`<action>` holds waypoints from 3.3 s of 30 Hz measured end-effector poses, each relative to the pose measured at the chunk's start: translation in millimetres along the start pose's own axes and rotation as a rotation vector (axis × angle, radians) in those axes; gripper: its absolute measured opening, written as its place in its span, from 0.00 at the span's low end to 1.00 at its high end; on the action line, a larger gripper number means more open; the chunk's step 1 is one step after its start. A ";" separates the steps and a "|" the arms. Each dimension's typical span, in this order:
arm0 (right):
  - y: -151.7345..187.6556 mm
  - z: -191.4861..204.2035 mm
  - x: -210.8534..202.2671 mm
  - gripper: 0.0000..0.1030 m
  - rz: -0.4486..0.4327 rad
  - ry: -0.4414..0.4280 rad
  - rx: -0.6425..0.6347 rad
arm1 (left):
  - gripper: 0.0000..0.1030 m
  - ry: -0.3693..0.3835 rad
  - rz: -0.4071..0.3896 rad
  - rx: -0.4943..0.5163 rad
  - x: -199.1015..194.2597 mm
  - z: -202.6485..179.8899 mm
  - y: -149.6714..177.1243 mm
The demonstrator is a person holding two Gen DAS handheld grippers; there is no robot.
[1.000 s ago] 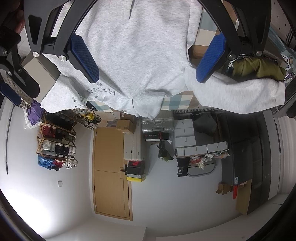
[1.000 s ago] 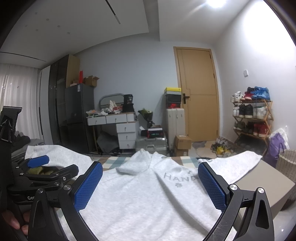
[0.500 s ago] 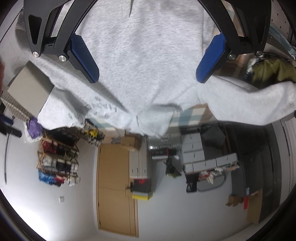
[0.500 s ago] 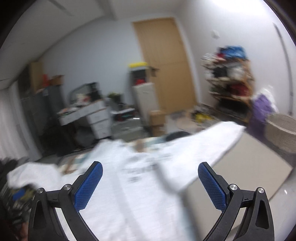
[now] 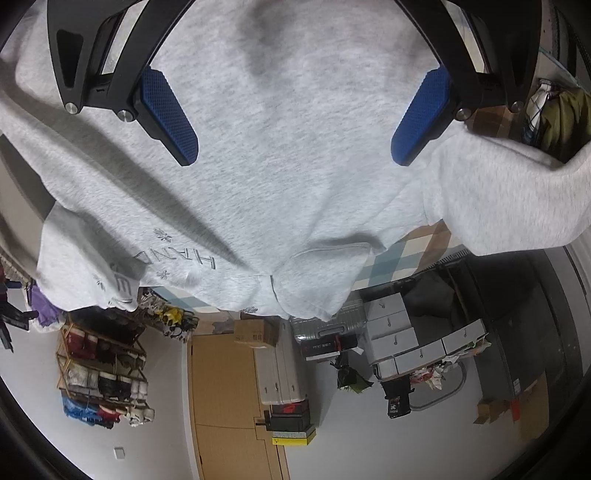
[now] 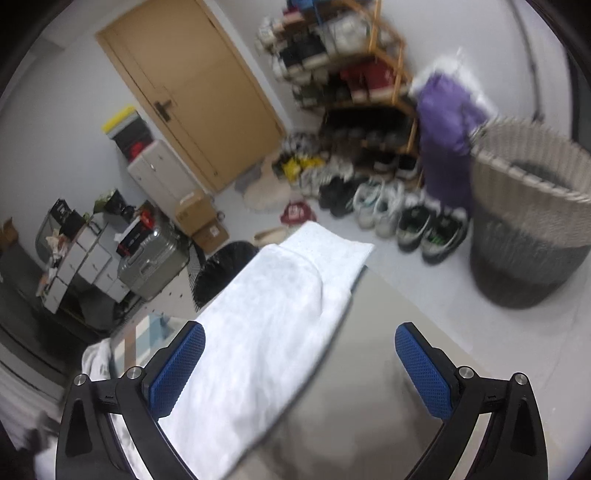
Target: Fold large clothes
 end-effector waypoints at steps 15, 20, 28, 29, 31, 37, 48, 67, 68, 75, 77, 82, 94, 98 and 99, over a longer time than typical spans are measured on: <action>-25.9 1.1 75.4 0.29 0.063 0.280 -0.173 | 0.99 -0.020 0.051 0.071 13.4 -16.2 -0.3; -35.9 9.7 43.2 0.07 -0.036 0.228 -0.155 | 0.99 -0.014 0.028 0.053 0.5 -10.3 -8.7; -60.4 11.2 -74.7 0.04 -0.267 0.216 -0.104 | 0.99 0.004 -0.046 0.007 -32.3 8.9 -16.9; -64.0 11.3 -94.8 0.04 -0.304 0.233 -0.097 | 0.99 0.007 -0.056 -0.001 -36.7 12.7 -17.2; -70.8 8.9 -124.8 0.04 -0.354 0.261 -0.068 | 0.99 0.012 -0.071 -0.016 -41.6 19.3 -18.7; -72.6 65.5 -185.0 0.04 -0.455 0.214 -0.122 | 0.99 0.016 -0.111 -0.072 -55.8 47.6 -17.1; 65.7 378.0 -216.7 0.04 -0.407 -0.340 -0.475 | 0.99 -0.050 -0.162 -0.213 -74.4 114.6 5.8; 473.0 541.8 14.5 0.14 0.522 -0.702 -0.561 | 0.99 -0.112 -0.128 -0.367 -64.9 168.8 38.5; 484.8 542.3 7.0 0.17 0.550 -0.728 -0.582 | 0.99 -0.107 -0.121 -0.368 -64.1 169.2 39.0; 428.4 494.9 -86.0 0.76 0.327 -0.750 -0.598 | 0.99 -0.087 -0.129 -0.323 -64.8 158.4 34.5; 392.1 473.3 -89.6 0.80 0.259 -0.685 -0.520 | 0.99 -0.057 -0.122 -0.288 -58.7 152.4 27.9; 331.2 404.9 -151.6 0.86 -0.001 -0.500 -0.556 | 0.99 0.111 -0.002 -0.206 -12.4 112.8 -12.8; 264.4 297.1 -252.2 1.00 -0.382 -0.104 -0.695 | 0.99 0.305 0.325 -0.128 166.6 33.3 -56.1; 302.4 324.7 -223.9 1.00 -0.095 -0.604 -0.553 | 0.99 0.325 0.432 -0.129 201.0 30.2 -50.1; 305.3 326.7 -221.3 1.00 -0.062 -0.683 -0.501 | 0.97 0.345 0.457 -0.161 205.6 30.7 -47.2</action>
Point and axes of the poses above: each gripper's, at about its wrist camera, not at the fingertips, and x roughly the way its jaws point, z to its left, y to its underside, the point moved 10 cm from there along x, roughly the way its jaws point, and after that the axes turned 2 degrees about -x, right-handed, at the moved point
